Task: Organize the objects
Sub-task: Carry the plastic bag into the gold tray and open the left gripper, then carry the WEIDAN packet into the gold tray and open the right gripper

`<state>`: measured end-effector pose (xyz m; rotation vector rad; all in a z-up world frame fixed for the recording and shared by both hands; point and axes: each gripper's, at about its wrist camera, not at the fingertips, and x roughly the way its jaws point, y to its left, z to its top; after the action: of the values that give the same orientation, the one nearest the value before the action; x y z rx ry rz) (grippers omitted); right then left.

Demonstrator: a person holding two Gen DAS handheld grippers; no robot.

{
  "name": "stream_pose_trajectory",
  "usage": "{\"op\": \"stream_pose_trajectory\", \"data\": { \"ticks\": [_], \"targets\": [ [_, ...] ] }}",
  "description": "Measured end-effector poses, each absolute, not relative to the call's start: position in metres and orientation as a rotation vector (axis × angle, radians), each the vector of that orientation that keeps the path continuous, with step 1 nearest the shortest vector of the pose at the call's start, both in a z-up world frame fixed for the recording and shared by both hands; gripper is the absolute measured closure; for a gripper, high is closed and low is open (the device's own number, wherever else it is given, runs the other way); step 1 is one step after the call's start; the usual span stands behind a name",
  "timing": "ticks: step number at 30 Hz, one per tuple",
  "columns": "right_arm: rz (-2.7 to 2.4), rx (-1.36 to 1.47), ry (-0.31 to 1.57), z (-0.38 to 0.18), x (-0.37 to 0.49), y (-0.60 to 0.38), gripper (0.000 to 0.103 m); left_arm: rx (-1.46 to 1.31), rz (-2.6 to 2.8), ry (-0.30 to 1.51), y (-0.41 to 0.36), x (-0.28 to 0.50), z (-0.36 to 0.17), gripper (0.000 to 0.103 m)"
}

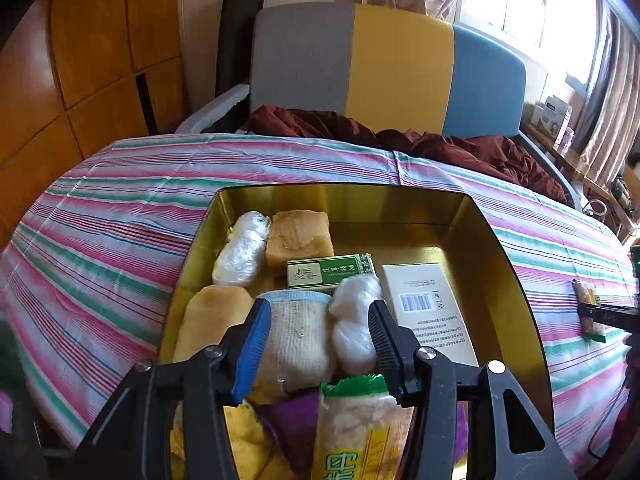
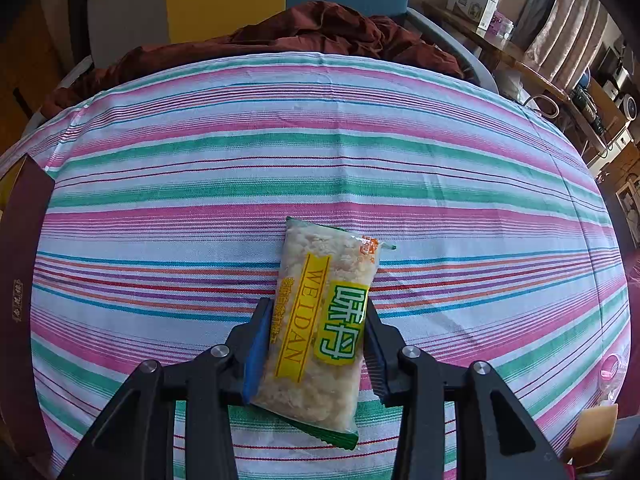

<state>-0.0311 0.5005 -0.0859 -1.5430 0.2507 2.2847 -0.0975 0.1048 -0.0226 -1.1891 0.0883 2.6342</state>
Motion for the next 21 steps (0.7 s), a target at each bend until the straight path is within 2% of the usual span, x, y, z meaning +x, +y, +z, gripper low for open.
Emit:
{"op": "stream_pose_trajectory", "data": {
  "ticks": [8, 21],
  "targets": [
    [2.283, -1.541, 0.242, -0.088, -0.032, 0.501, 0.061, -1.142, 2.679, 0.093, 0.091, -0.080, -0.012, 0.050],
    [2.353, -1.538, 0.249, -0.076, -0.037, 0.483, 0.061, -1.073, 2.727, 0.067, 0.064, -0.054, 0.003, 0.041]
  ]
}}
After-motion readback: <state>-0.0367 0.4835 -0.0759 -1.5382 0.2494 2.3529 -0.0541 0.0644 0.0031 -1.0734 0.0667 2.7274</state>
